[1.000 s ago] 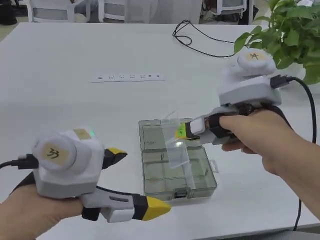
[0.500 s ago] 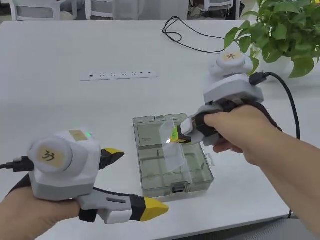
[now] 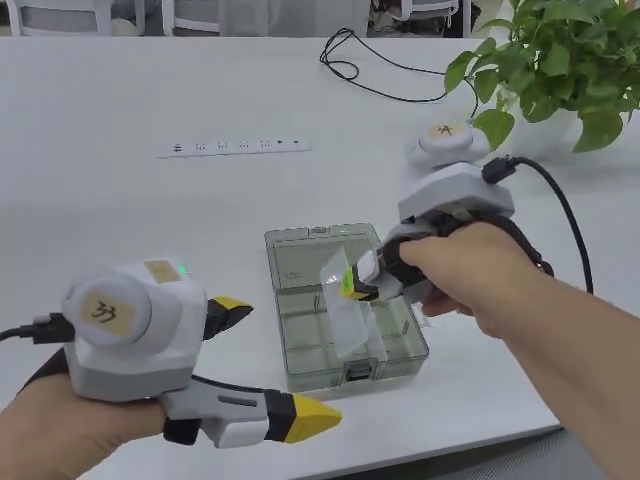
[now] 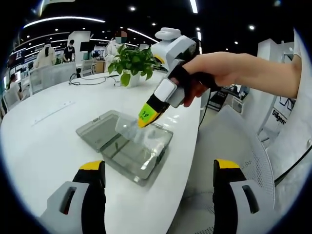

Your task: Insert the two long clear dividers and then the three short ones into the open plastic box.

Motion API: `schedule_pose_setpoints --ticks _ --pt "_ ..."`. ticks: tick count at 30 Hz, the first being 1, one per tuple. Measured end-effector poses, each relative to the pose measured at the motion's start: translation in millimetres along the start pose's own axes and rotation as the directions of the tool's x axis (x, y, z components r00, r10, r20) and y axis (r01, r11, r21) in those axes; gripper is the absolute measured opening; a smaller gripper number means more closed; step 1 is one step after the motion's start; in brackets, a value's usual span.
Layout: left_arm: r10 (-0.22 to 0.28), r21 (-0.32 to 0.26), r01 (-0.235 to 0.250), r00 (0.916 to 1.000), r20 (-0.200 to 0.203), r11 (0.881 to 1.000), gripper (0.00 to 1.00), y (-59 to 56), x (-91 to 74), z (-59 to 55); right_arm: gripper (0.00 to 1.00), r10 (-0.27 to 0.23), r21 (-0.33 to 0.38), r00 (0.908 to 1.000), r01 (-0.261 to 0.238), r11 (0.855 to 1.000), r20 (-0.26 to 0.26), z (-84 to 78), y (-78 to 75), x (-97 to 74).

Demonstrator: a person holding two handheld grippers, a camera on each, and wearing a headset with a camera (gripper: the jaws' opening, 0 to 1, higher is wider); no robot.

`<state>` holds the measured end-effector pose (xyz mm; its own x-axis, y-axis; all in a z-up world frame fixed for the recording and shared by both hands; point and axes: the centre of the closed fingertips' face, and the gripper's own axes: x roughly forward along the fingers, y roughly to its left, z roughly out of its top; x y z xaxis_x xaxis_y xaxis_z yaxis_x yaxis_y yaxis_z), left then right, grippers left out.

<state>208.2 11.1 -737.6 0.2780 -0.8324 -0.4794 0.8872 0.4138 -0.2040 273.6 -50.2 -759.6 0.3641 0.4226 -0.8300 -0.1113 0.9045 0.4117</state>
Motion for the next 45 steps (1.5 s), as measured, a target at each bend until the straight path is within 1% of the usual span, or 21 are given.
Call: schedule_pose_setpoints --ticks 5,8,13,19,21,27,28,30,42,45 --pt "-0.001 -0.004 0.001 1.0 0.002 1.0 0.93 0.9 -0.5 -1.6 0.07 -0.006 0.008 0.9998 0.006 1.0 -0.017 -4.5 -0.8 4.4" --pt "-0.001 -0.011 0.001 0.9999 0.011 1.0 0.93 1.4 -2.1 -0.2 0.07 -0.021 0.003 0.9994 0.021 1.0 -0.029 -4.1 -3.3 9.6" --pt "-0.001 -0.02 0.001 0.9999 0.014 1.0 0.92 2.6 -3.0 -1.3 0.07 -0.025 0.005 0.9986 0.025 1.0 -0.046 -5.1 -6.0 17.2" --pt "-0.001 -0.028 0.002 0.9998 0.018 1.0 0.92 1.9 -3.3 -2.8 0.07 -0.036 -0.009 0.9976 0.036 0.999 -0.059 -7.5 -7.9 21.9" --pt "-0.002 -0.03 0.003 0.9998 0.02 1.0 0.92 1.3 -3.1 -3.1 0.07 -0.038 -0.013 0.9974 0.037 0.999 -0.061 -10.9 -4.7 20.8" --pt "0.0 -0.043 0.001 0.9997 0.024 0.999 0.91 0.3 -3.1 -3.7 0.07 -0.047 -0.025 0.9965 0.045 0.999 -0.07 -12.3 -6.6 22.3" --pt "0.001 -0.044 0.0 0.9997 0.024 0.999 0.91 0.3 -3.1 -3.7 0.07 -0.053 -0.029 0.9961 0.051 0.998 -0.07 -12.1 -8.6 22.7" --pt "0.002 -0.047 0.0 0.9997 0.026 0.999 0.91 0.4 -3.0 -3.4 0.07 -0.049 -0.035 0.9962 0.047 0.998 -0.072 -11.5 -7.9 23.3" --pt "0.008 -0.058 -0.006 0.9996 0.027 0.998 0.91 2.6 -2.9 -3.4 0.07 -0.066 -0.074 0.9947 0.06 0.995 -0.079 -9.7 -9.0 25.9" --pt "0.01 -0.057 -0.009 0.9996 0.026 0.998 0.91 3.2 -3.1 -3.7 0.07 -0.067 -0.087 0.9949 0.061 0.994 -0.075 -6.5 -9.3 27.1"
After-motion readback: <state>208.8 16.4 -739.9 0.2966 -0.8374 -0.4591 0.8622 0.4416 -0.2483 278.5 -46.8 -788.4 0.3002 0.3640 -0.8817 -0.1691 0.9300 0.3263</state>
